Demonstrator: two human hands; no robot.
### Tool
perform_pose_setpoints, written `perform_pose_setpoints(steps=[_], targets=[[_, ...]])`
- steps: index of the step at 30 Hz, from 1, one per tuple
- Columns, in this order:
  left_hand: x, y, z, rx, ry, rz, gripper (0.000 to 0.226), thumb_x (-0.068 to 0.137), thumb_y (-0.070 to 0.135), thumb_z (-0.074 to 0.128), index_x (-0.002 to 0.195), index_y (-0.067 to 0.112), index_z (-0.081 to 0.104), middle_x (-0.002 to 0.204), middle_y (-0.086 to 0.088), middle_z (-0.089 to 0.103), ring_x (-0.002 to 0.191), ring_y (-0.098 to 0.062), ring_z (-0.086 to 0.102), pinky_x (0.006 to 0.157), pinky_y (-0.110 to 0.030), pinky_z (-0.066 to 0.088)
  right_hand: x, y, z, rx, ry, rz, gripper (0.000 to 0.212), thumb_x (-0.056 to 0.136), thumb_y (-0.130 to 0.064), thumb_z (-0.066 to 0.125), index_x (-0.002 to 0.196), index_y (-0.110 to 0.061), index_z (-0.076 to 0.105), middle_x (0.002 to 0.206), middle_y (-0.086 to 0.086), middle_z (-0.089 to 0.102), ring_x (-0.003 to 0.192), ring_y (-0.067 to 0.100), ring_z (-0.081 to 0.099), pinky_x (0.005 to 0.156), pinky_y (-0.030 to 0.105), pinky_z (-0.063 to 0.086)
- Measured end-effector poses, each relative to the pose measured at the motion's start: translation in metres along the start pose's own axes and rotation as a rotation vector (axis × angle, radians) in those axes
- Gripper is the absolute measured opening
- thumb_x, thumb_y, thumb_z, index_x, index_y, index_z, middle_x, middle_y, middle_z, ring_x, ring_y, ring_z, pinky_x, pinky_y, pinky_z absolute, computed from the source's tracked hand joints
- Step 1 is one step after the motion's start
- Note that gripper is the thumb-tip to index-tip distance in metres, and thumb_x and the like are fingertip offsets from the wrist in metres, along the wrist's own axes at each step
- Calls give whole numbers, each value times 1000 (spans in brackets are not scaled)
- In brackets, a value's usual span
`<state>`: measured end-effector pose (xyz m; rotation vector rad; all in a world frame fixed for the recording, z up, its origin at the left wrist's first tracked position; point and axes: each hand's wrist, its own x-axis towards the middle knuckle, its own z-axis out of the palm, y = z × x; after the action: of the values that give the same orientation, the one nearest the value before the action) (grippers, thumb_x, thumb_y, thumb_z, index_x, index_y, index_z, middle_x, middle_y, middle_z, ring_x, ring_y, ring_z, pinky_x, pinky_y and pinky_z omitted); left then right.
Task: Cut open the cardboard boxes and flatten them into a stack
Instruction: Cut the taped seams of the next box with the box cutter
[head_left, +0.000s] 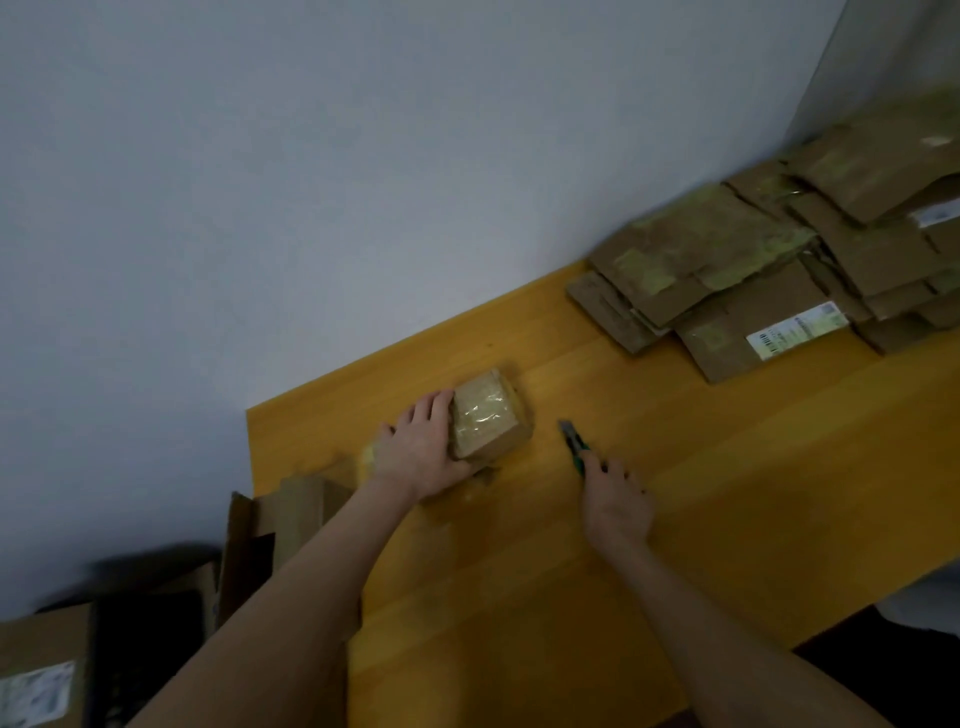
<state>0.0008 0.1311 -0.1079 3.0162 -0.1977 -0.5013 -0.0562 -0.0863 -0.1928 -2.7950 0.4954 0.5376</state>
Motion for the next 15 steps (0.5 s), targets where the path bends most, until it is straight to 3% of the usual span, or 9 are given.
perform_pose_setpoints(steps=[5,8,11,15], targets=[[-2,0,-3,-50,-28,5,96,71,55,66,148,25,17,147,-1,32,132,-27,37,106,-52,33,0,-5,-5,125,-160,109,30,97,-20,49,126,-14,47,120,6,61,107,24,60,77,32,47],[-7,0,-6,22,-8,57,95,71,54,69,147,26,19,143,-1,35,131,-26,38,106,-50,34,-6,-13,-17,501,-236,134,32,96,-21,54,125,-7,52,111,11,62,99,26,61,71,31,48],[-10,0,-16,104,23,94,103,75,59,68,152,30,6,148,-3,31,136,-28,33,111,-51,30,-13,-25,-36,813,-198,96,34,96,-19,53,127,-5,48,100,8,58,87,22,58,69,31,46],[-22,8,-13,92,-49,75,106,81,56,67,153,33,-7,159,-8,13,145,-37,13,118,-51,15,-29,-40,-58,912,-196,-11,29,100,-26,45,122,-8,49,80,2,57,68,14,54,58,26,42]])
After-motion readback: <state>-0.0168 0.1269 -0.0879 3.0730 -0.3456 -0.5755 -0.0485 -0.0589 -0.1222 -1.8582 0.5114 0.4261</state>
